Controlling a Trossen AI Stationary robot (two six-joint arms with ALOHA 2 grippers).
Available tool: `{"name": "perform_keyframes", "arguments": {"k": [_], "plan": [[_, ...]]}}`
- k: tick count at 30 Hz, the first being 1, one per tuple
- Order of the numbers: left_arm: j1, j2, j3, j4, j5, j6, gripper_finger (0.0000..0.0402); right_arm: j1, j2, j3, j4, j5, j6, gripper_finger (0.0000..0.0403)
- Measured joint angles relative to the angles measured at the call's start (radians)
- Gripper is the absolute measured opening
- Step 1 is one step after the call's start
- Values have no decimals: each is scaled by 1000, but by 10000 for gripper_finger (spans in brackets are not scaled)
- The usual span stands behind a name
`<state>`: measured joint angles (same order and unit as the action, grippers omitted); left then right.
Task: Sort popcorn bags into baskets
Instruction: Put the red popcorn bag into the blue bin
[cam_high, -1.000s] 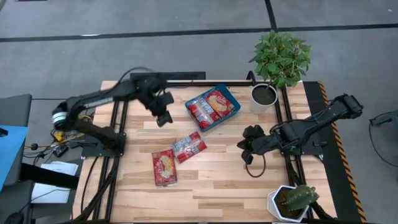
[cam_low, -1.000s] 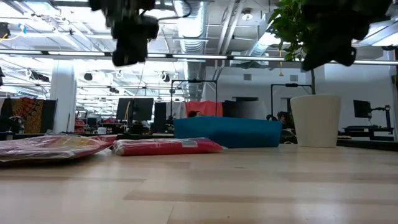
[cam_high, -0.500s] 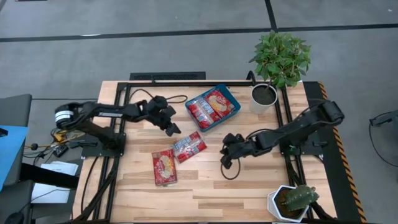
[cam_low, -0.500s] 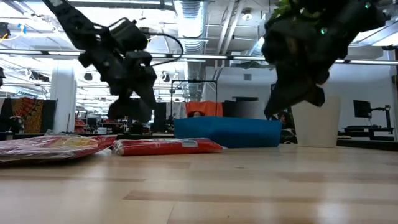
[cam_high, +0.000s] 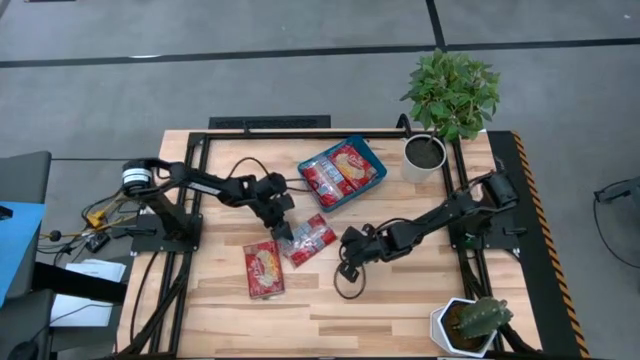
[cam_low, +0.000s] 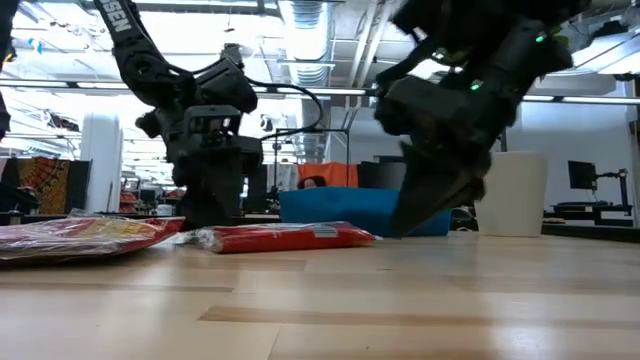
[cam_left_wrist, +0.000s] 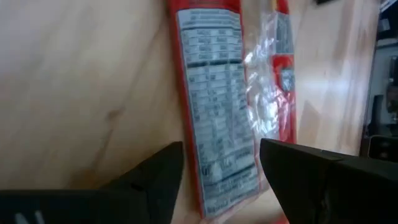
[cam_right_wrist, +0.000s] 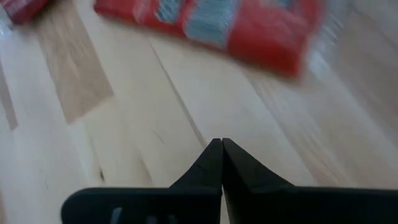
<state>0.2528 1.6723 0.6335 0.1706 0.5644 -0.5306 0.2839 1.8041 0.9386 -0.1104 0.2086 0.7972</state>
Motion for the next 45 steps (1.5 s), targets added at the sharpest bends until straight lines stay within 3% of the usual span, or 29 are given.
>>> {"name": "perform_keyframes", "arguments": {"k": [11,16,21,30,40,43,45], "plan": [[-78,33,9,87,86,-115,210,-85,141,157,-18,-30,-162,27],[-123,36,20,93,159,-162,210,-144,144,195,-16,-26,-264,19],[-162,36,33,113,160,-193,210,-198,144,243,-26,-82,-365,14],[-145,-10,40,91,302,-303,210,-187,125,285,-149,-73,-361,20],[-8,-162,40,19,230,-243,210,-89,126,291,-147,-53,-272,21],[46,-188,41,10,140,-137,210,-51,126,291,-141,-35,-245,24],[68,-190,41,-35,4,-26,210,-31,126,291,-140,-14,-221,22]]}}
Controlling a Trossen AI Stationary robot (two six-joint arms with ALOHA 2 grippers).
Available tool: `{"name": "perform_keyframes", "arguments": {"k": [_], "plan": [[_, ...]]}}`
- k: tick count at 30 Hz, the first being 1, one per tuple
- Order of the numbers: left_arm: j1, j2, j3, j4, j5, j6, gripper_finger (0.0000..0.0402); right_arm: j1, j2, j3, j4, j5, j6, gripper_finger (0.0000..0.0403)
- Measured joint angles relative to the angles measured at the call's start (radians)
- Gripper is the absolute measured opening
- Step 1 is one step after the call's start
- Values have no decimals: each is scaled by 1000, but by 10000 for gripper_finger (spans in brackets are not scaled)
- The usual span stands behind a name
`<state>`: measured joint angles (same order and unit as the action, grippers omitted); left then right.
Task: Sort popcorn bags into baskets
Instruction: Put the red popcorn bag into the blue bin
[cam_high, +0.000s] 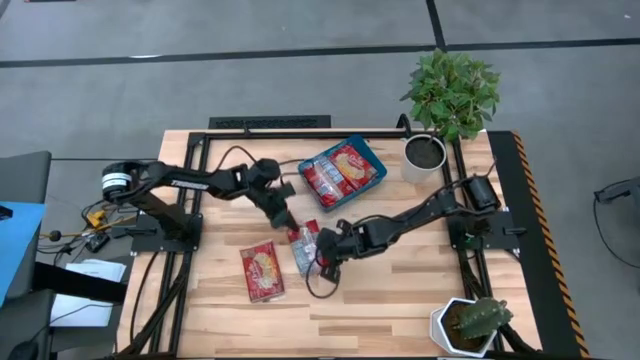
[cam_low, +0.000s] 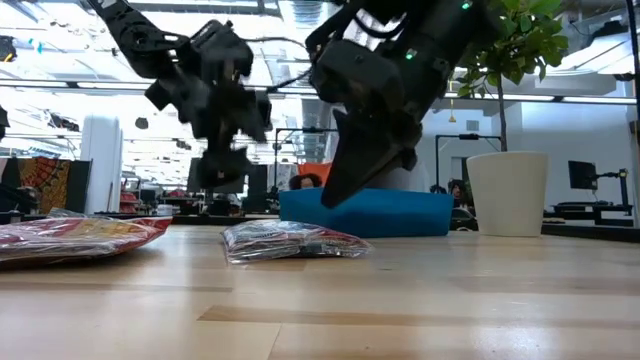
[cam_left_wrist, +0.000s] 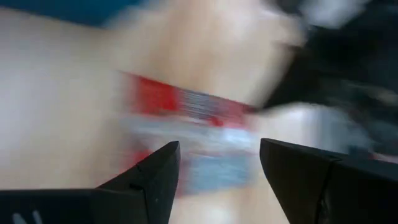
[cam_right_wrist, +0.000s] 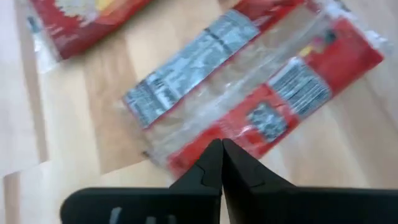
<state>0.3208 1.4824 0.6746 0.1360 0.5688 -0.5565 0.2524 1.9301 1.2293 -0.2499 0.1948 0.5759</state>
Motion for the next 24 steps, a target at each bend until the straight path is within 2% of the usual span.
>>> {"name": "perform_keyframes", "arguments": {"k": [2,3,9,14,18,24], "plan": [[19,13,0,-59,-118,105,210,12,0,0,-1,13,18,17],[29,27,0,-77,-138,151,210,12,0,0,-1,17,24,15],[52,119,-1,-98,-84,280,213,9,1,-1,5,24,26,16],[48,173,0,-74,-69,300,220,22,6,-2,7,19,29,24],[34,205,1,-52,-12,301,222,40,6,-2,6,16,27,16],[12,220,1,-34,9,305,222,64,6,-2,5,15,24,16]]}}
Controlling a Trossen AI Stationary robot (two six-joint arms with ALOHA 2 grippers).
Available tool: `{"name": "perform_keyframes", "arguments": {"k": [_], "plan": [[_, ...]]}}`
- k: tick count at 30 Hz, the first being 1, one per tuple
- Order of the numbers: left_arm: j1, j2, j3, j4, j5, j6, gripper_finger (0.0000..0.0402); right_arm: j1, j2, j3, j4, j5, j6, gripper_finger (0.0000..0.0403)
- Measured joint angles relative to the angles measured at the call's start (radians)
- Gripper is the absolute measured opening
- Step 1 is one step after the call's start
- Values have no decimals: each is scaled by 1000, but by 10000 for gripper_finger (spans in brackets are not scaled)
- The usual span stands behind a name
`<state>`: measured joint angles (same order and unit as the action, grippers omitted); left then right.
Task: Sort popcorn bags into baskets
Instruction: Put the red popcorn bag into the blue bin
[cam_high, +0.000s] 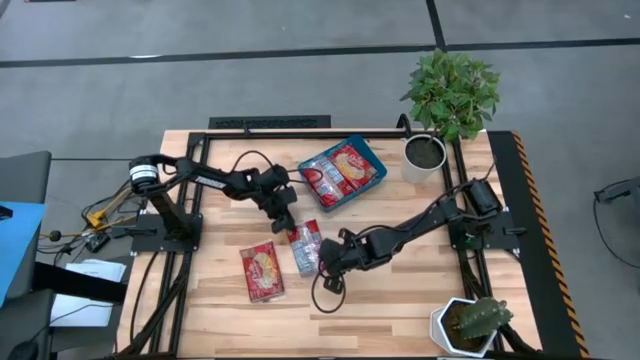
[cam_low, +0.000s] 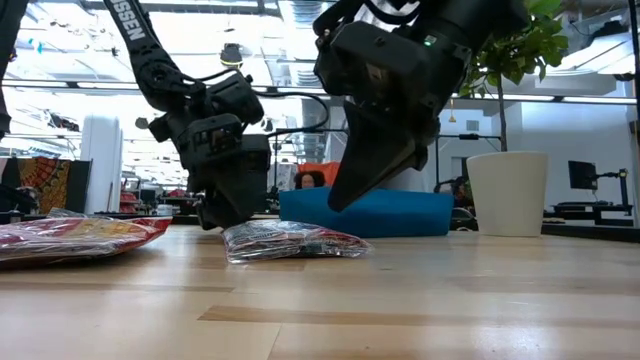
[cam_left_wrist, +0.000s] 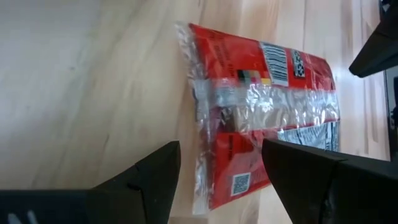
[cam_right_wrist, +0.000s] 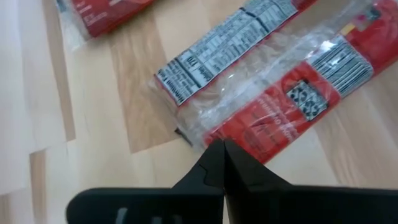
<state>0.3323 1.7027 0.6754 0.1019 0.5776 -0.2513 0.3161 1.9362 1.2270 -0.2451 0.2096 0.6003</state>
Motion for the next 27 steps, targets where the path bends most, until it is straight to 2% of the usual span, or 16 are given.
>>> {"name": "perform_keyframes", "arguments": {"k": [5,9,12,20,27], "plan": [[-6,0,0,11,0,5,222,5,3,-25,20,-3,-3,24],[-9,0,0,14,1,4,222,4,38,-28,14,-30,-15,17],[-9,1,-1,18,8,0,222,-1,68,-23,74,-49,-30,12],[-32,1,-2,24,10,0,222,-68,74,-24,70,-55,-90,24],[-47,1,-2,20,7,-14,216,-121,74,-24,100,-62,-138,13]]}}
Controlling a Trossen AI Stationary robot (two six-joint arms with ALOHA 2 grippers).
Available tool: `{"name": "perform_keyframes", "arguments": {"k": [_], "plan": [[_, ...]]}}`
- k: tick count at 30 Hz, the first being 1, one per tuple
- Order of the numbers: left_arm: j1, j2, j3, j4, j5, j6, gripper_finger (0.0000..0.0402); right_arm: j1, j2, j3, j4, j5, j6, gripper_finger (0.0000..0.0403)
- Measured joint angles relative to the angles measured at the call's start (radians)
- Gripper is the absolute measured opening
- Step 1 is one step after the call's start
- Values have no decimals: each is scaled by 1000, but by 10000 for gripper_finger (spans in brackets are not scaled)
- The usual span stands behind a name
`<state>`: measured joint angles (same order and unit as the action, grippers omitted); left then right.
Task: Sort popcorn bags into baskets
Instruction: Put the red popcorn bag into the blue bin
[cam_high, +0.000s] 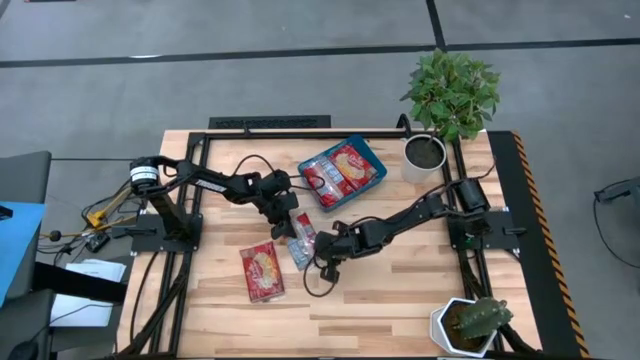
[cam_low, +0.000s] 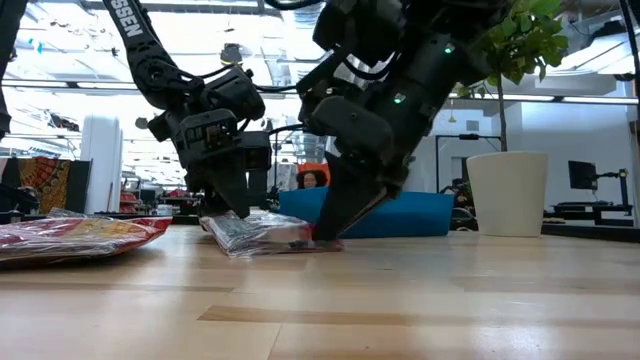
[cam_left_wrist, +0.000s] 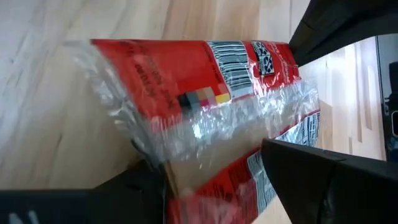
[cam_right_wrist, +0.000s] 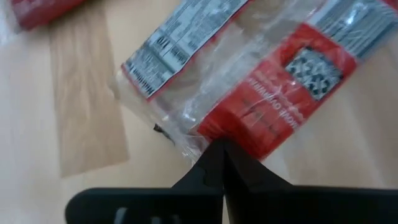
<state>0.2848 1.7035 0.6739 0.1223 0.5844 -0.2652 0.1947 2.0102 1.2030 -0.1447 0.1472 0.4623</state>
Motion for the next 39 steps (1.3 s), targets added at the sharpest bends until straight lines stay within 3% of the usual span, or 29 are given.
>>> {"name": "perform_keyframes", "arguments": {"k": [4,11,17,23,27,31,36,39], "plan": [[1,0,0,1,-6,-52,173,-8,-13,-1,-16,4,0,17],[9,2,-2,8,45,-106,23,7,-161,-2,-147,14,6,23],[9,-19,-2,14,153,-268,17,34,-359,-2,-350,52,21,11],[3,-143,65,17,208,-387,8,92,-550,-1,-553,195,128,28],[37,-192,199,-21,194,-370,6,134,-643,0,-665,277,201,29],[100,-171,412,-186,139,-222,6,168,-700,0,-765,307,269,18],[203,-31,728,-461,0,38,6,206,-734,-1,-847,336,330,13],[262,93,935,-583,-5,140,6,220,-736,0,-853,352,334,22]]}}
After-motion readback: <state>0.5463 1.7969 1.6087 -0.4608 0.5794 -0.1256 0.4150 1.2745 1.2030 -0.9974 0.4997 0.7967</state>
